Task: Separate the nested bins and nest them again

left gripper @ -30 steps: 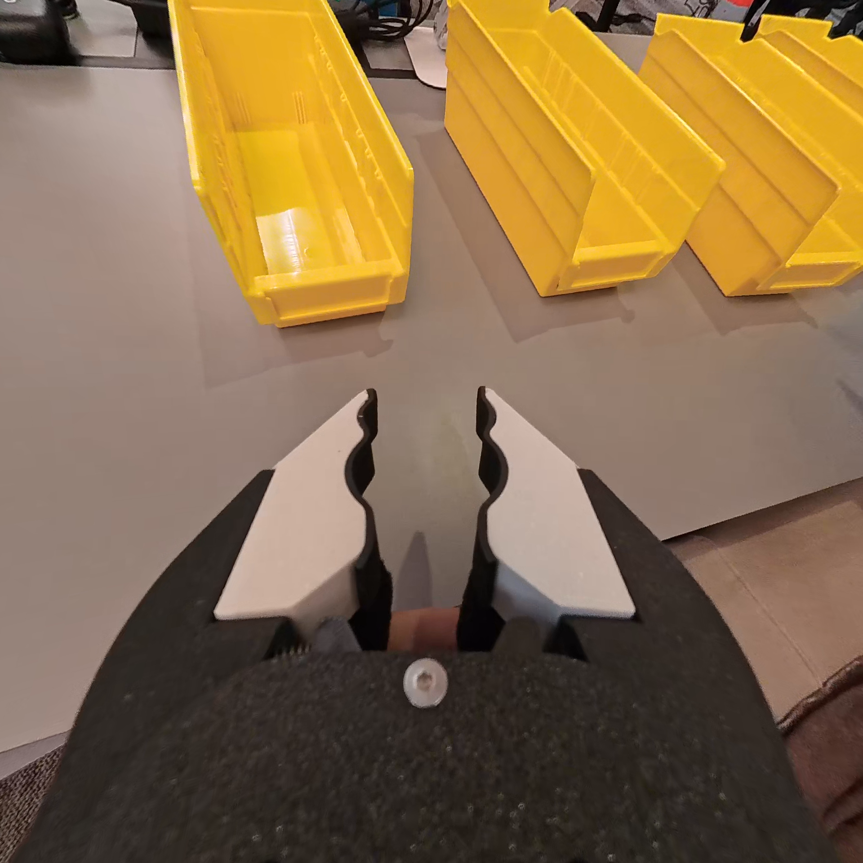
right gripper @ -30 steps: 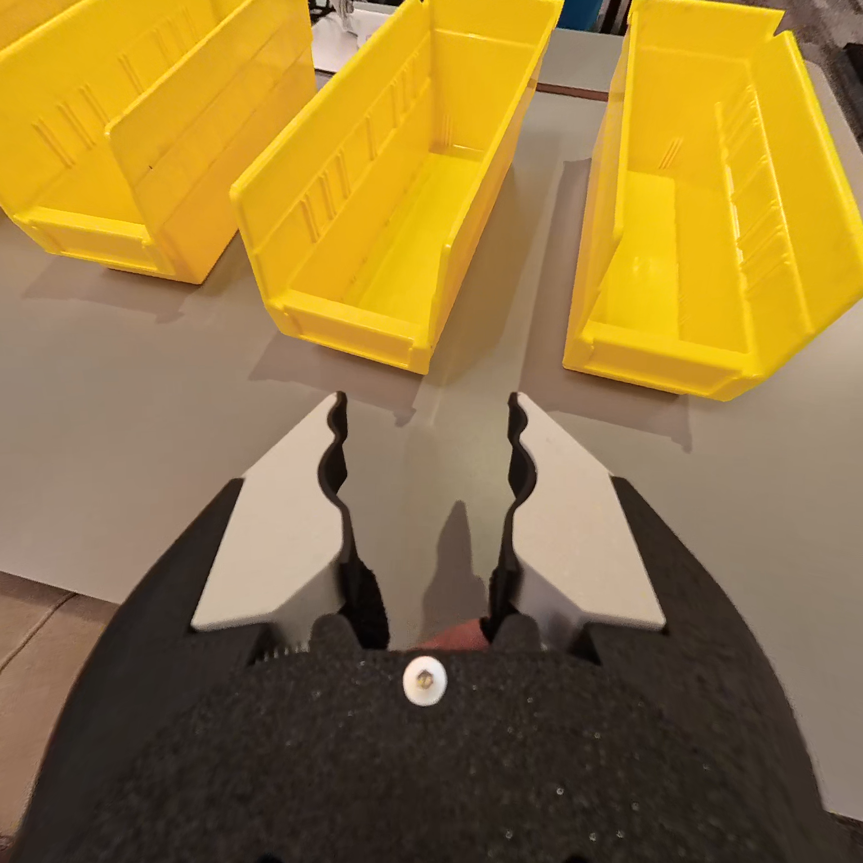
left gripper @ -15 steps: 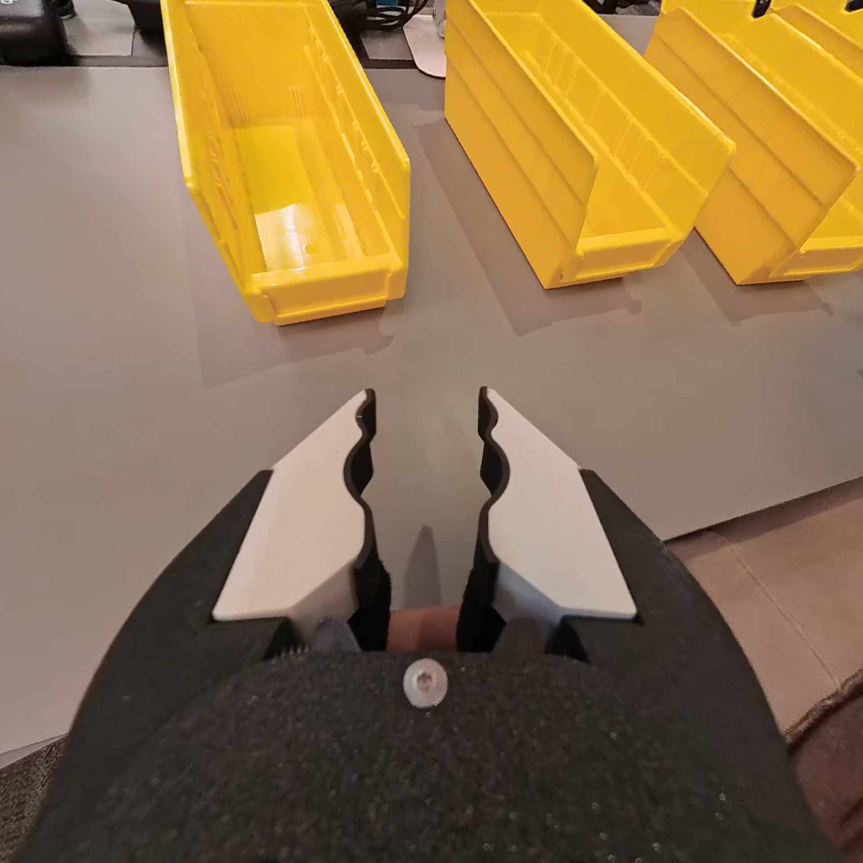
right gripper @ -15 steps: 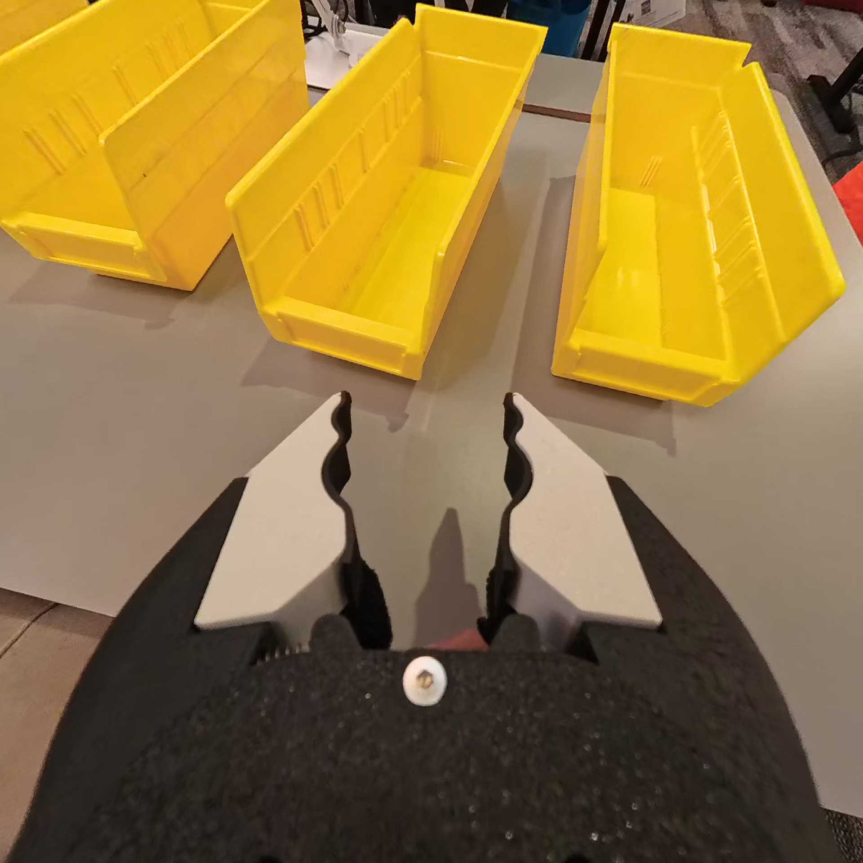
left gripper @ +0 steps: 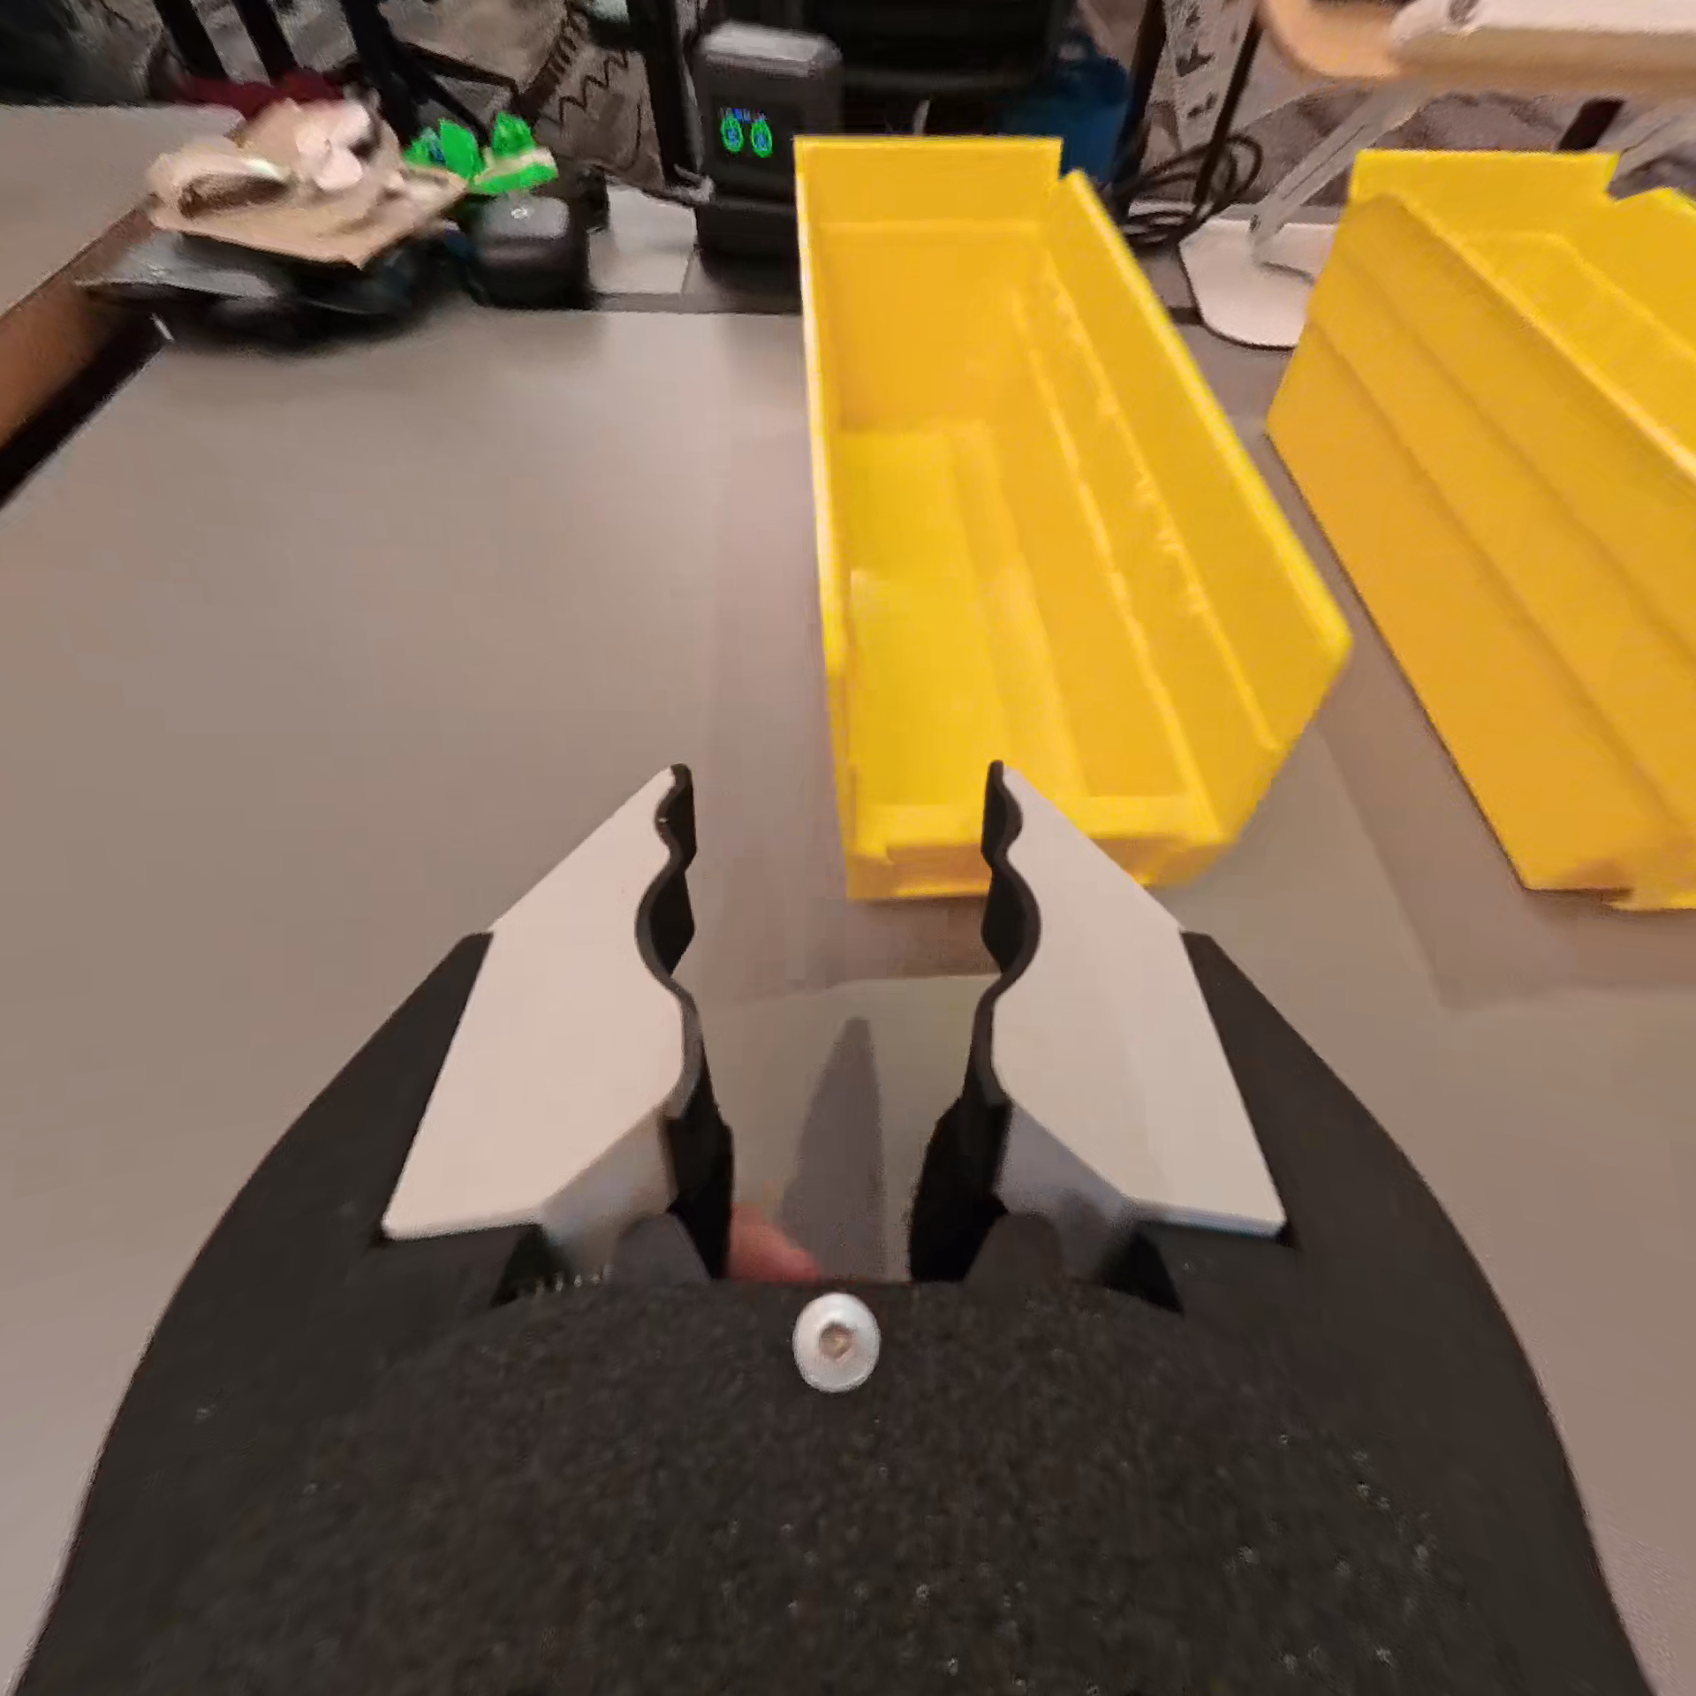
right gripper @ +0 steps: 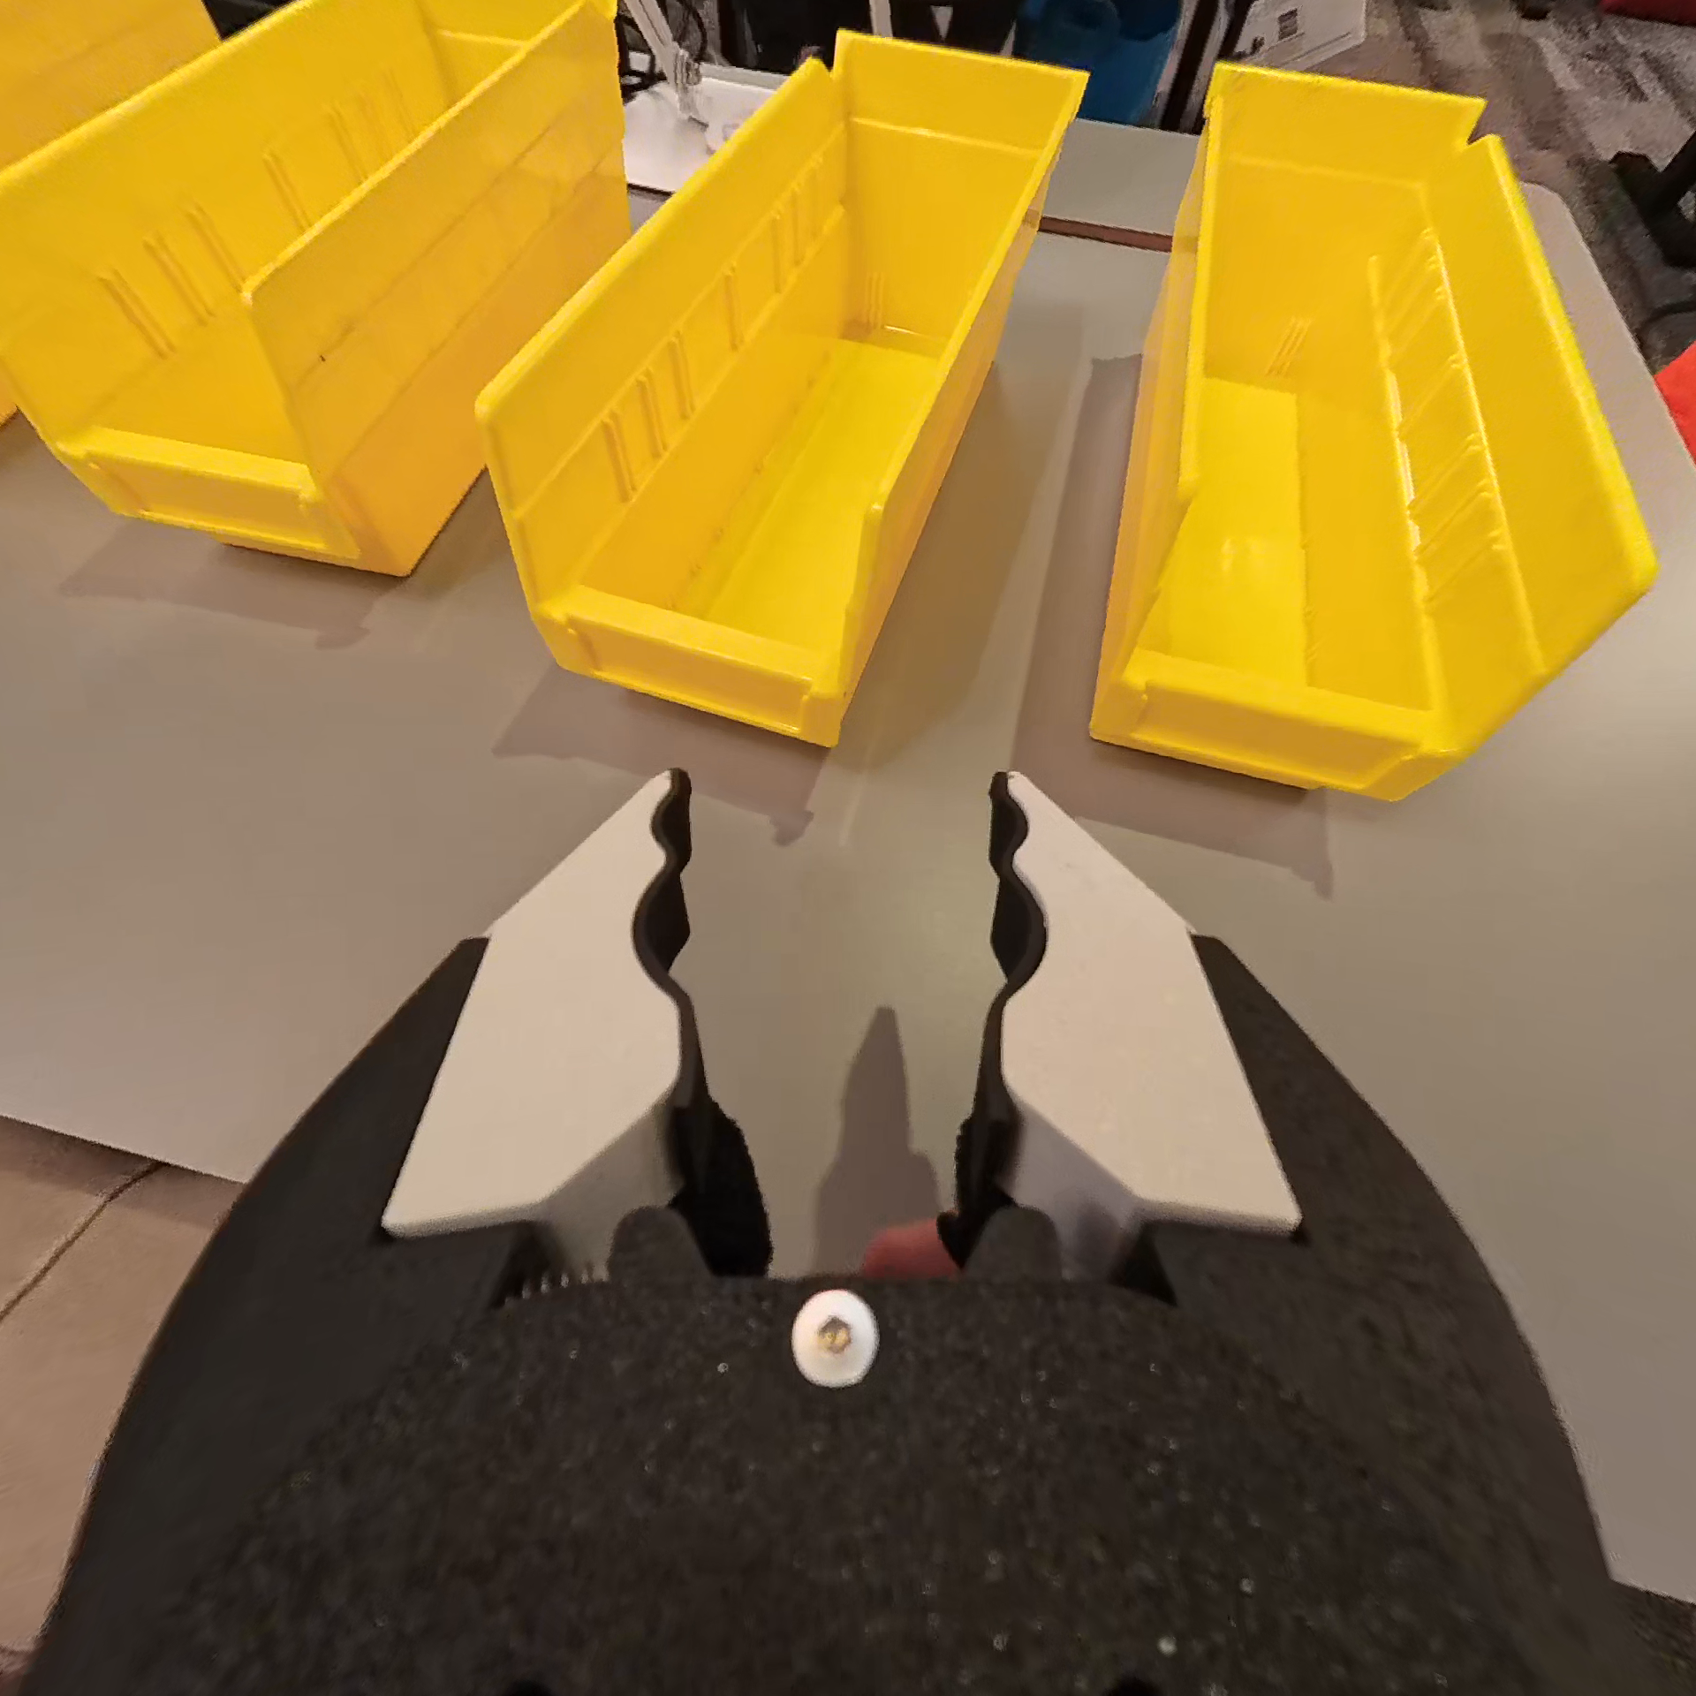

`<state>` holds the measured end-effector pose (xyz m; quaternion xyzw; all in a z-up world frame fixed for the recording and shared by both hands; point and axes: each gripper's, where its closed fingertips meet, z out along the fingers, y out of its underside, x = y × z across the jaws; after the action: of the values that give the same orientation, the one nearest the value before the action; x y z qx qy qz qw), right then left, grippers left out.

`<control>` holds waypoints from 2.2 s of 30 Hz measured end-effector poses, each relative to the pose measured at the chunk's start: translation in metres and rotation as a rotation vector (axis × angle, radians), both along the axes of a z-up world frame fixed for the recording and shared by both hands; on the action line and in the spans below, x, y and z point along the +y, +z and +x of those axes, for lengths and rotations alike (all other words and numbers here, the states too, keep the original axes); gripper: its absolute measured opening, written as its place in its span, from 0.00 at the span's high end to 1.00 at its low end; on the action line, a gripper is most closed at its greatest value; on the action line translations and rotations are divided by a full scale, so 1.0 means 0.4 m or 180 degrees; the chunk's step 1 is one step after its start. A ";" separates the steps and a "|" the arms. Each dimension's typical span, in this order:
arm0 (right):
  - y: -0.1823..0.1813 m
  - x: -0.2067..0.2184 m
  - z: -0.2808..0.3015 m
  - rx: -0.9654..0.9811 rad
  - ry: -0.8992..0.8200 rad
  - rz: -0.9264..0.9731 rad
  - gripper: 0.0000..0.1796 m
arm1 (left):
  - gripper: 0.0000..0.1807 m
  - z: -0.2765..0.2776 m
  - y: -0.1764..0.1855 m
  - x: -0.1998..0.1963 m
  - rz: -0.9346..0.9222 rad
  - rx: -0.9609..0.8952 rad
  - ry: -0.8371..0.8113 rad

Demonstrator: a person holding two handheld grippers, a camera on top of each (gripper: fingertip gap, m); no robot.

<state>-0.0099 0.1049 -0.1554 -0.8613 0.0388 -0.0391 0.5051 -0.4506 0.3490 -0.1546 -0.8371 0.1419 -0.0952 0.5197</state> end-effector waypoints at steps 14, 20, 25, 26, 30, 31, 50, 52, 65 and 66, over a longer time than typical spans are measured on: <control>-0.004 -0.004 0.009 0.0064 0.0000 -0.0011 0.64 | 0.50 0.074 0.060 0.161 -0.1134 0.0476 -0.0254; -0.004 0.001 -0.016 0.0074 0.0094 -0.0012 0.64 | 0.36 0.194 0.100 0.280 -0.2210 0.0479 -0.0492; -0.009 -0.003 -0.019 0.0083 0.0129 -0.0040 0.64 | 0.20 0.239 0.031 0.321 -0.2908 0.0616 -0.0378; -0.011 -0.005 -0.013 0.0087 0.0113 -0.0045 0.64 | 0.19 0.247 0.013 0.315 -0.2969 0.0688 -0.0388; -0.016 -0.015 0.008 0.0172 0.0059 -0.0063 0.64 | 0.34 0.218 -0.035 0.318 -0.3049 0.1076 -0.0125; -0.015 -0.017 0.010 0.0197 0.0054 -0.0057 0.64 | 0.39 0.217 -0.031 0.317 -0.3093 0.1101 -0.0121; 0.044 0.005 -0.009 0.0282 0.0141 0.0224 0.66 | 0.47 0.589 0.402 0.117 -0.2829 0.0751 -0.0599; 0.058 0.009 -0.017 0.0312 0.0165 0.0286 0.66 | 0.47 0.696 0.427 0.068 -0.2789 0.0737 -0.0704; 0.097 -0.004 0.008 0.0582 0.0147 0.0506 0.67 | 0.46 1.124 0.229 -0.150 -0.2984 0.1280 -0.0912; 0.102 -0.007 0.012 0.0617 0.0144 0.0529 0.67 | 0.46 1.131 0.215 -0.150 -0.2975 0.1350 -0.0900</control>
<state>-0.0050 0.1023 -0.1148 -0.8169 0.0711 0.0589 0.5693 0.0017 0.2891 -0.0686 -0.9530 0.2977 -0.0461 0.0332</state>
